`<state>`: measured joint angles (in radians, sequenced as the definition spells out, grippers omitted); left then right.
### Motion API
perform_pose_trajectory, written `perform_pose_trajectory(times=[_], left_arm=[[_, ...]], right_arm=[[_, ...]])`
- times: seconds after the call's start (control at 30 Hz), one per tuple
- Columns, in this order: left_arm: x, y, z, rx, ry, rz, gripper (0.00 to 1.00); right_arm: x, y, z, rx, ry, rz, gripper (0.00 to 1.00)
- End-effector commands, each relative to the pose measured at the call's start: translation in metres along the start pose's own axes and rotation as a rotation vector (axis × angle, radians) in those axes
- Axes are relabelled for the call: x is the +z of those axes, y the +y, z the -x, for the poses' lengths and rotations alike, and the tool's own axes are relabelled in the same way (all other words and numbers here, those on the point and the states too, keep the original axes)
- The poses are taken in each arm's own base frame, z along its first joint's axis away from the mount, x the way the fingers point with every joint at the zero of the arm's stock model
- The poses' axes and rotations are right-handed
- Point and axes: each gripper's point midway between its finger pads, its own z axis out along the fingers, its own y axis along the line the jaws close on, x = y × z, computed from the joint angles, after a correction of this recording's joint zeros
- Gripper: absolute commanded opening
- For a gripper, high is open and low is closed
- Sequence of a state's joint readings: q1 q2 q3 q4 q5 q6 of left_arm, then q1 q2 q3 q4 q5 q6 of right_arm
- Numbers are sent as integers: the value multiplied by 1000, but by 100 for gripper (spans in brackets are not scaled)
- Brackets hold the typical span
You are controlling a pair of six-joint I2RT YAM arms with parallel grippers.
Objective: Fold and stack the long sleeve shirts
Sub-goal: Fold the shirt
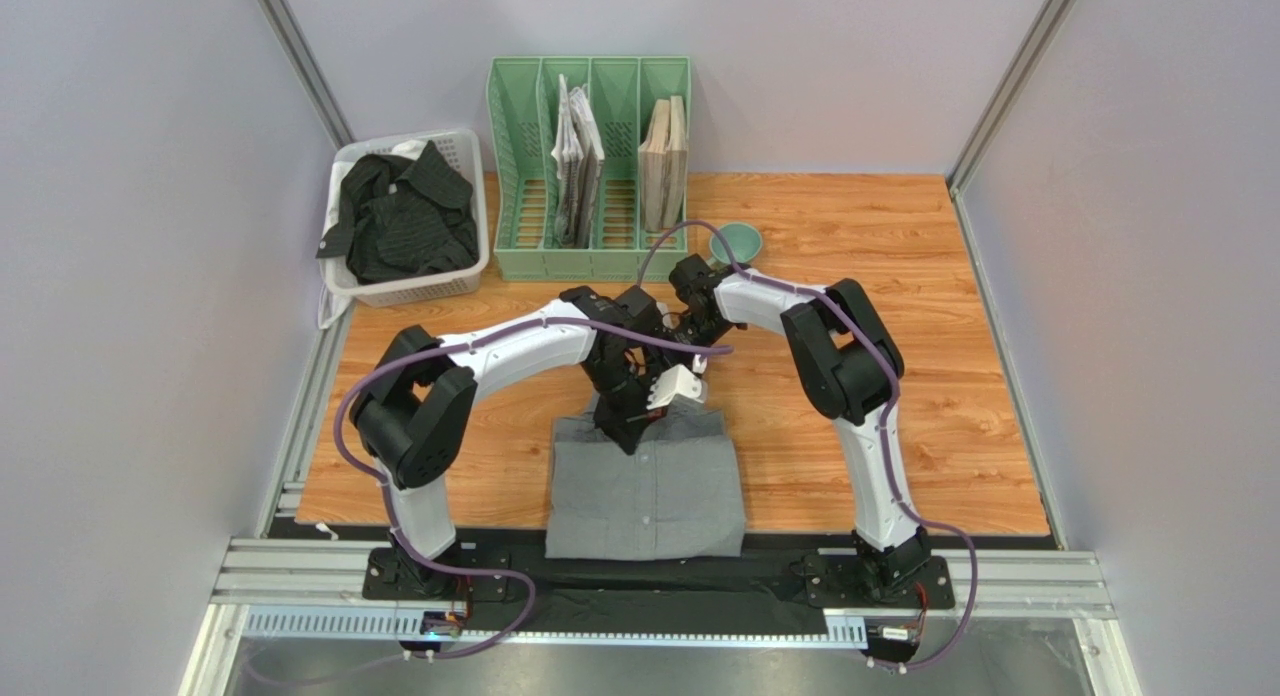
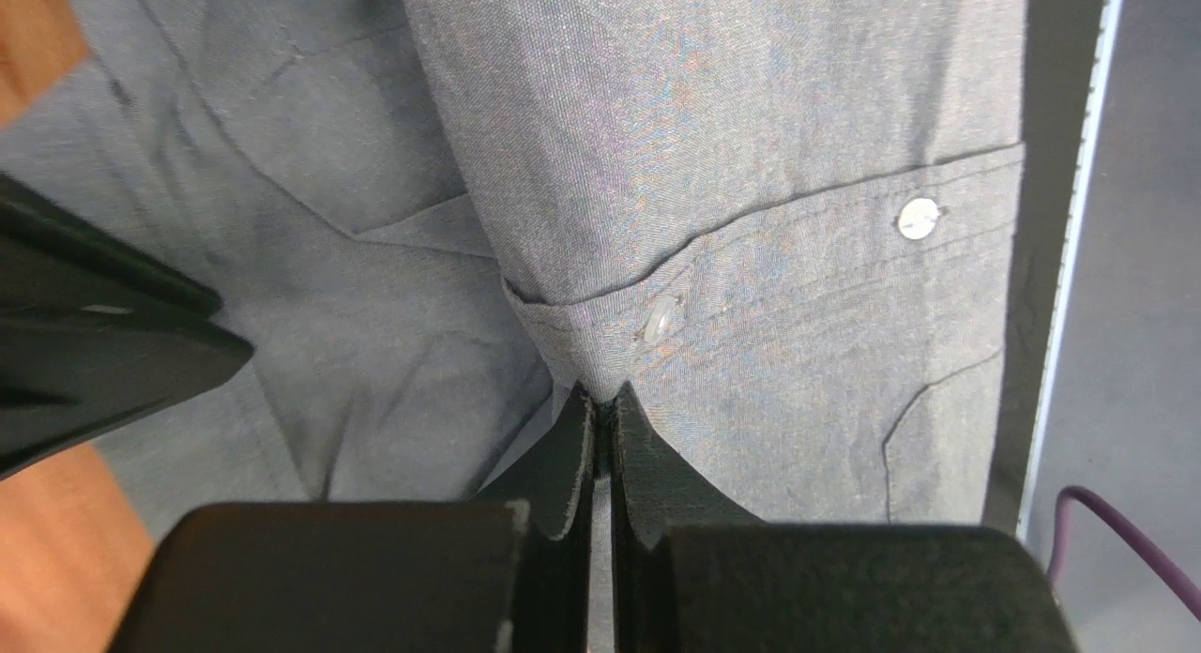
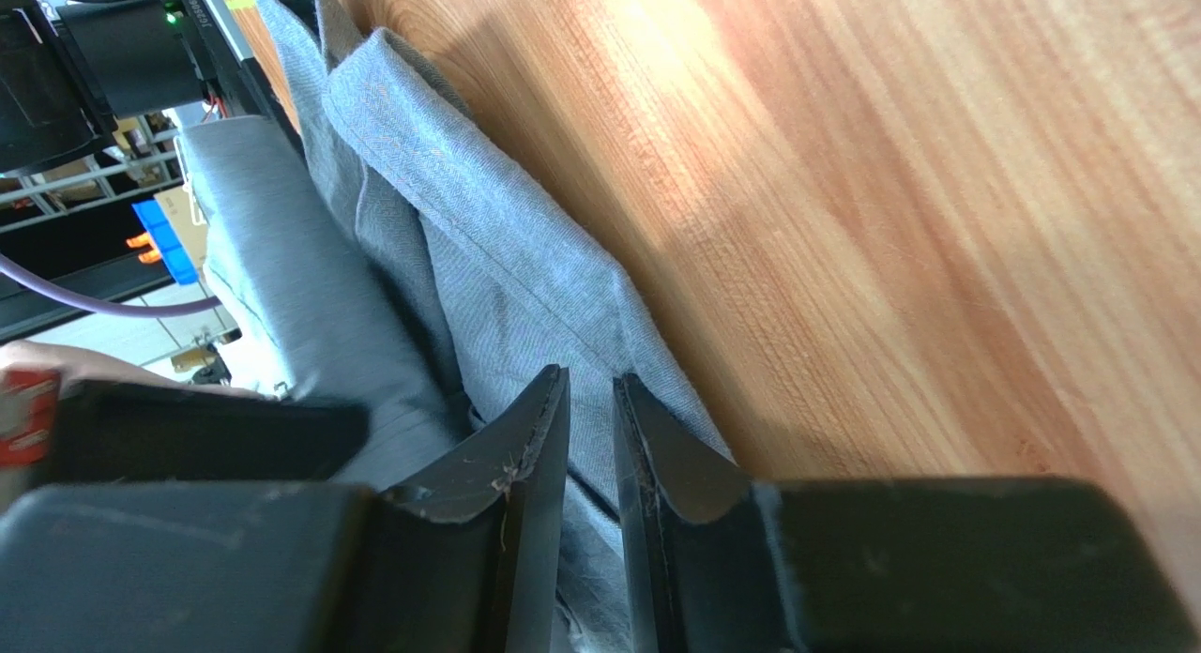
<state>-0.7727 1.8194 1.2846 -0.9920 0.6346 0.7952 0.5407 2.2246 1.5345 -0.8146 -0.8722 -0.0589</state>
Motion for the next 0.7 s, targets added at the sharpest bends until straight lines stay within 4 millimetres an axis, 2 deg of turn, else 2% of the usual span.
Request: perform_pose_trajectory(times=[0.0, 0.33, 0.5, 0.6, 0.63, 0.67], left_arm=[[-33, 1, 17, 61, -44, 37, 0], [-56, 58, 11, 105, 19, 151, 0], [-61, 75, 12, 136, 37, 200, 0], [-64, 80, 7, 145, 53, 215, 0], [-66, 80, 6, 148, 54, 220, 0], [-66, 81, 6, 149, 56, 221, 3]], right_arm=[[0, -7, 0, -42, 3, -23, 25], [-2, -5, -3, -64, 9, -18, 25], [-7, -2, 5, -87, -1, -24, 27], [-21, 2, 12, -123, -18, -59, 33], [-27, 5, 18, -143, -34, -68, 39], [-34, 6, 19, -144, -42, -77, 41]])
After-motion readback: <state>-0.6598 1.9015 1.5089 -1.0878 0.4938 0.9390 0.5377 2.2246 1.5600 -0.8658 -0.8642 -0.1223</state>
